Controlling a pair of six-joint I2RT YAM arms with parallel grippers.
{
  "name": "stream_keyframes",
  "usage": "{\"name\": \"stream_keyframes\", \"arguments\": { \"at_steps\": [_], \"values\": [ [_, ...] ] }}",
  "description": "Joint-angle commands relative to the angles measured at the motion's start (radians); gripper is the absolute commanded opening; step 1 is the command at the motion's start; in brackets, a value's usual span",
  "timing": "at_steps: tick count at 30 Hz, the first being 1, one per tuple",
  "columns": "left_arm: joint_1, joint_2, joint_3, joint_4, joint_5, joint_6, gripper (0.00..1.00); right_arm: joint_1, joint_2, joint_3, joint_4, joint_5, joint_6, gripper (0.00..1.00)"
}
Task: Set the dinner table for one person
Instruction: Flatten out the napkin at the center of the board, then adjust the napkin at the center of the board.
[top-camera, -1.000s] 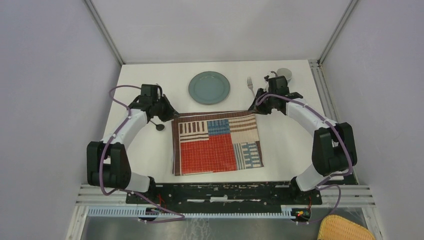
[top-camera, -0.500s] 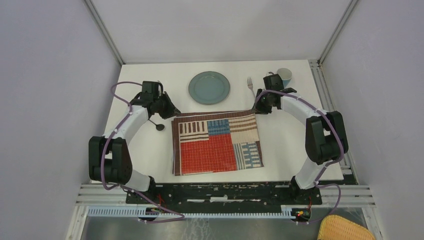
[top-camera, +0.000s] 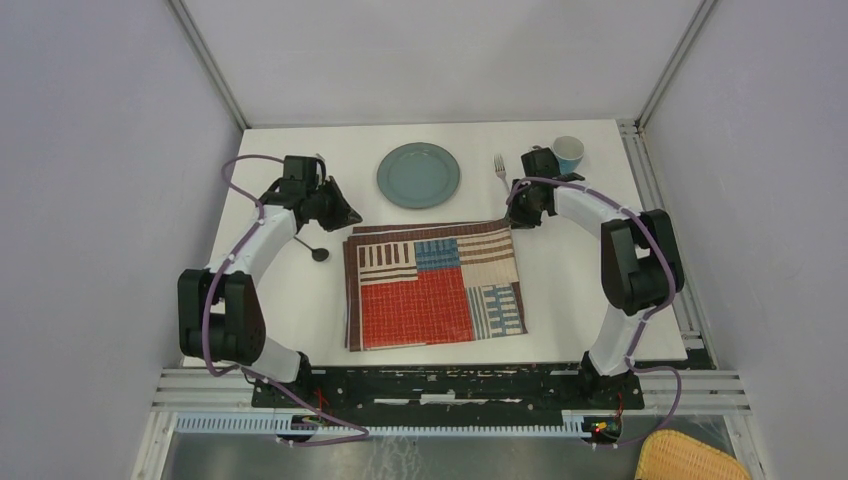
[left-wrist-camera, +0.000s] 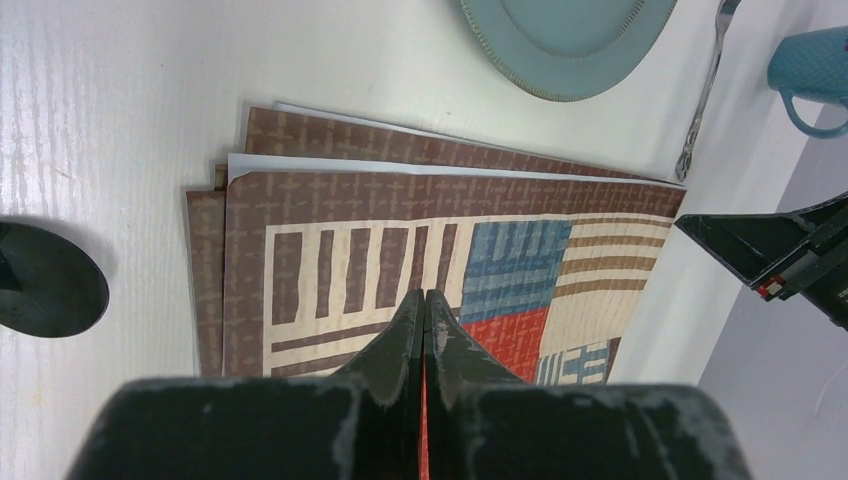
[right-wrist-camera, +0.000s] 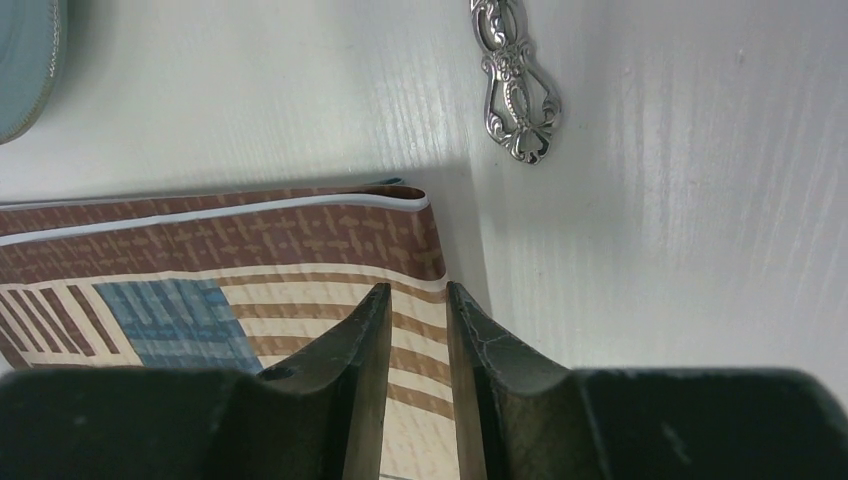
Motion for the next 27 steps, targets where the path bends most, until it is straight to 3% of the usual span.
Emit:
{"name": "stream_keyframes", "arguments": {
  "at_steps": [1, 14, 16, 18, 27],
  "values": [
    [-0.003, 0.012, 0.042, 0.010, 0.031, 0.062, 0.02, -0.001, 0.009, 0.053, 0.031, 0.048, -0.031, 0.33],
    [-0.003, 0.012, 0.045, -0.009, 0.025, 0.077, 0.02, -0.004, 0.084, 0.084, 0.056, 0.032, -0.030, 0.33],
    [-0.002, 0.012, 0.045, -0.011, 0.023, 0.077, 0.02, -0.004, 0.087, 0.092, 0.049, 0.027, -0.029, 0.23],
    [-0.003, 0.009, 0.043, -0.011, 0.021, 0.077, 0.02, -0.004, 0.073, 0.085, 0.049, 0.032, -0.021, 0.01],
    [-0.003, 0.005, 0.029, -0.004, 0.023, 0.071, 0.02, -0.006, -0.040, 0.016, 0.042, 0.163, 0.030, 0.00]
  ]
}}
